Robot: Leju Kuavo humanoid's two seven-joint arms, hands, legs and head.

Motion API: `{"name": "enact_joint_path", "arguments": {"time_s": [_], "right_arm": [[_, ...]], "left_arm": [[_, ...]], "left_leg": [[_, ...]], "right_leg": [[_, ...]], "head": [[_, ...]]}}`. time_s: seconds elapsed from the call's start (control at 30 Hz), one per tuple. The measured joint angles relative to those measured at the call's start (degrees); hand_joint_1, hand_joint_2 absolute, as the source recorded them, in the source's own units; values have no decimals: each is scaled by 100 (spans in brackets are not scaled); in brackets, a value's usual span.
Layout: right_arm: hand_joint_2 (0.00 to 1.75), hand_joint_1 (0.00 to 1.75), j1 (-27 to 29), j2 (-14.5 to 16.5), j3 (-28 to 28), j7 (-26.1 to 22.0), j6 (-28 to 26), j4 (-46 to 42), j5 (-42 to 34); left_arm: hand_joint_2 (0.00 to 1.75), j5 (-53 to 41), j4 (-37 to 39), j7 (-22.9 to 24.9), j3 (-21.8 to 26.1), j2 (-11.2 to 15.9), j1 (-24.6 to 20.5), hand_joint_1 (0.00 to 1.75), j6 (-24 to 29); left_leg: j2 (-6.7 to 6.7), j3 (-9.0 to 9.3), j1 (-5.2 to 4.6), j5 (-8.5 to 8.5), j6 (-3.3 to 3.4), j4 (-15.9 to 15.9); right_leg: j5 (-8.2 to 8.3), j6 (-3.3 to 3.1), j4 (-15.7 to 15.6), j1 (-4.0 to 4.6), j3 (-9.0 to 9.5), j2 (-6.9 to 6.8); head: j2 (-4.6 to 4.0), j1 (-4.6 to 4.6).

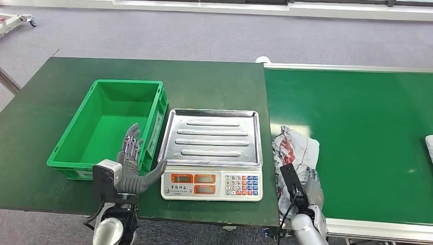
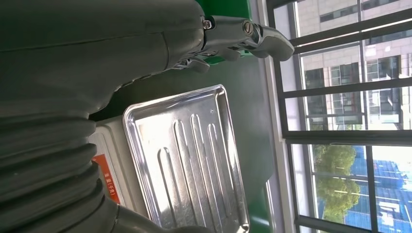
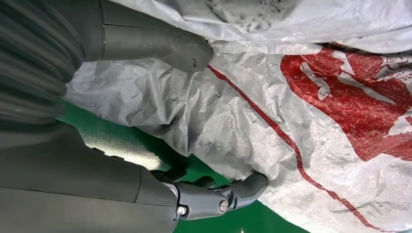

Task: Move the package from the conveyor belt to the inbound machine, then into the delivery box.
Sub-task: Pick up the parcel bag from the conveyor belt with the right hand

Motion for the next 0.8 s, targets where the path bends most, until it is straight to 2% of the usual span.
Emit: {"name": "enact_joint_path", "arguments": {"time_s": [0.07, 0.1, 0.23, 0.27, 0.43, 0.53, 0.8], "right_arm": [[175, 2, -113, 0, -61, -48, 148, 199, -8], [175, 10, -175, -4, -87, -102, 257, 291, -8], [175, 167, -445, -13, -193, -400, 651, 600, -29], [175, 175, -515, -12, -206, -459, 713, 663, -31], [175, 175, -807, 34, -247, -676, 903, 815, -75], [175, 175, -910, 86, -312, -1010, 1013, 839, -249], [175, 175, -954, 203, -419, -1425, 978, 893, -517]], "left_arm": [[175, -10, 22, -22, -1, -1, -33, 0, -52], [175, -19, 36, -37, -3, -1, -55, 0, -84], [175, -46, 126, -70, -40, -5, -178, 0, -171], [175, -54, 156, -78, -56, -6, -218, 0, -181], [175, -85, 249, -103, -150, -7, -335, 0, -201], [175, -89, 257, -104, -162, -6, -349, 0, -199], [175, -102, 294, -111, -162, 7, -342, 0, -169]], "left_leg": [[2, 33, 2, -10, 8, 0], [6, 46, 4, -15, 9, 0], [49, 62, 9, -69, 26, 1], [58, 74, 9, -77, 36, 1], [78, 110, 6, -64, 38, 7], [81, 121, 1, -45, 27, 10], [77, 86, 17, -42, 7, 0]], "right_leg": [[-25, 4, -7, 1, 36, 1], [-34, 4, -11, 1, 52, 3], [-48, 15, -26, 0, 109, 48], [-50, 19, -29, -1, 123, 55], [-21, 28, -35, -4, 162, 74], [16, 32, -32, -3, 144, 79], [8, 3, -27, -1, 80, 77]], "head": [[0, 1], [0, 1], [0, 2], [0, 2], [0, 3], [0, 3], [0, 1]]}}
